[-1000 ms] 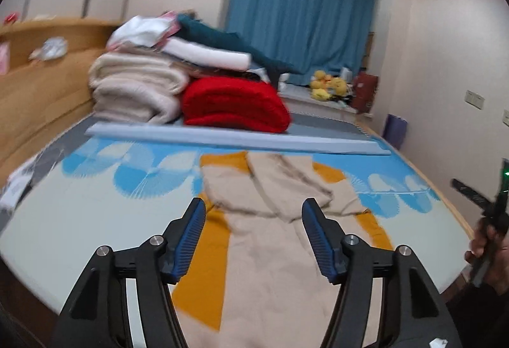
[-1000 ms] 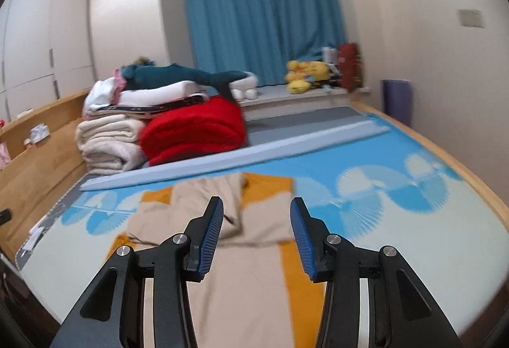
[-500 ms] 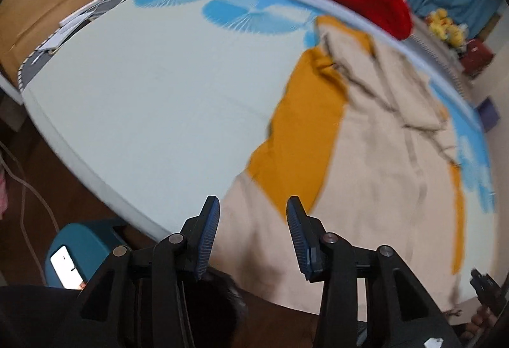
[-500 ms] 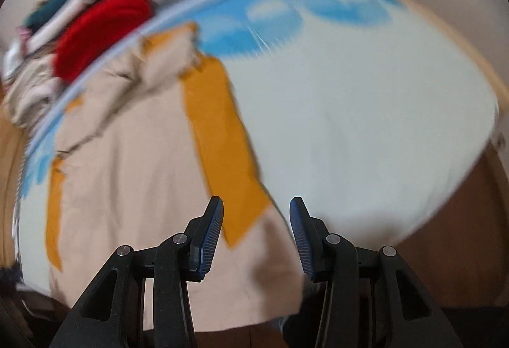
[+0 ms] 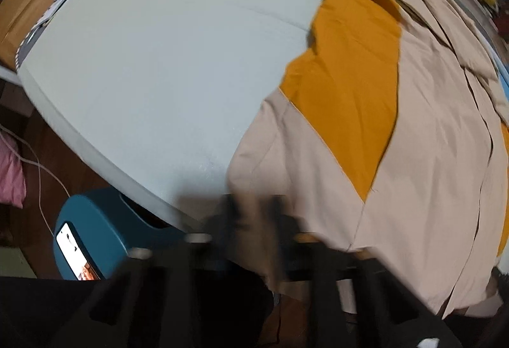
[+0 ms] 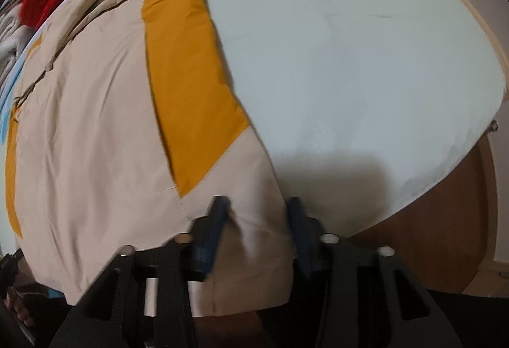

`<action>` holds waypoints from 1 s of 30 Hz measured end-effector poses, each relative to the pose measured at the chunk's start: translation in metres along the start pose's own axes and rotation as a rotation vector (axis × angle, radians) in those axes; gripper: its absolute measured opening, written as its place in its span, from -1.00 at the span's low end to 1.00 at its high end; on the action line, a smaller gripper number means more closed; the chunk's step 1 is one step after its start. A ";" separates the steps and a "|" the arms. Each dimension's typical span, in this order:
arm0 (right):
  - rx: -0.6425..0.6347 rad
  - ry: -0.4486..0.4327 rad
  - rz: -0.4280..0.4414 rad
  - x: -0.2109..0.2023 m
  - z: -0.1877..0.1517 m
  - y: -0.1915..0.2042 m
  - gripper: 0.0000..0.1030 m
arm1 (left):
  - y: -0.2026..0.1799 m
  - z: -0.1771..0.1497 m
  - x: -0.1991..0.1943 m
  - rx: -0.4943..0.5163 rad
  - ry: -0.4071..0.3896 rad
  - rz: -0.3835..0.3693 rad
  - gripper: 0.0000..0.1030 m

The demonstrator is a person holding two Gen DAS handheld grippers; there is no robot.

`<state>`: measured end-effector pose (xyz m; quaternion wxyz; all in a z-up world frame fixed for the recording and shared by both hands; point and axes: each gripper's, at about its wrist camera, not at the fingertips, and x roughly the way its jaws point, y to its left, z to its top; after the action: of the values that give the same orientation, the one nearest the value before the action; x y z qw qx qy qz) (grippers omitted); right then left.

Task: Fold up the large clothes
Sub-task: 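Move both tools to the jacket hem and grasp it, then lift the hem with both tools and carry it toward the collar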

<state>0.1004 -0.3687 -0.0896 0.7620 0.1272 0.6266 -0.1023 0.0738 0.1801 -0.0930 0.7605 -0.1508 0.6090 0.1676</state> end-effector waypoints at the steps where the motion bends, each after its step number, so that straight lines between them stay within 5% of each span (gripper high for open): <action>1: 0.000 -0.001 0.023 -0.002 -0.001 0.000 -0.86 | -0.001 -0.001 -0.003 0.012 -0.007 0.000 -0.90; 7: 0.061 -0.114 0.041 -0.036 -0.004 -0.010 -0.95 | -0.016 -0.011 -0.040 0.060 -0.080 -0.069 -0.92; 9: 0.104 -0.135 -0.013 -0.042 -0.002 -0.022 -0.96 | -0.011 -0.013 -0.038 0.051 -0.053 -0.098 -0.74; 14: 0.128 -0.084 -0.020 -0.031 -0.002 -0.021 -0.82 | 0.049 0.009 -0.019 -0.250 0.046 -0.293 -0.52; 16: 0.143 -0.113 -0.021 -0.035 0.000 -0.020 -0.70 | 0.051 0.013 -0.019 -0.260 0.044 -0.326 -0.37; 19: 0.143 -0.122 0.003 -0.031 0.008 -0.019 -0.35 | 0.034 0.015 -0.010 -0.188 0.063 -0.269 -0.34; 25: 0.041 -0.028 -0.054 0.003 0.018 -0.001 -0.33 | 0.003 0.007 0.007 -0.062 0.066 -0.074 -0.36; 26: 0.024 -0.032 -0.069 0.004 0.019 0.003 -0.50 | -0.005 0.006 0.006 -0.009 0.049 -0.038 -0.50; 27: 0.007 -0.034 -0.074 0.003 0.018 0.006 -0.70 | -0.013 0.005 0.003 0.046 0.033 -0.020 -0.93; 28: -0.007 -0.035 -0.067 0.003 0.018 0.009 -0.89 | -0.018 0.004 0.001 0.076 0.019 -0.010 -0.94; 30: -0.008 -0.069 -0.052 -0.006 0.017 0.012 -0.94 | -0.027 0.001 -0.012 0.132 -0.043 0.020 -0.95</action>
<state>0.1191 -0.3633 -0.0797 0.7808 0.1043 0.6034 -0.1240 0.0842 0.1553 -0.0804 0.7800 -0.0906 0.6037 0.1376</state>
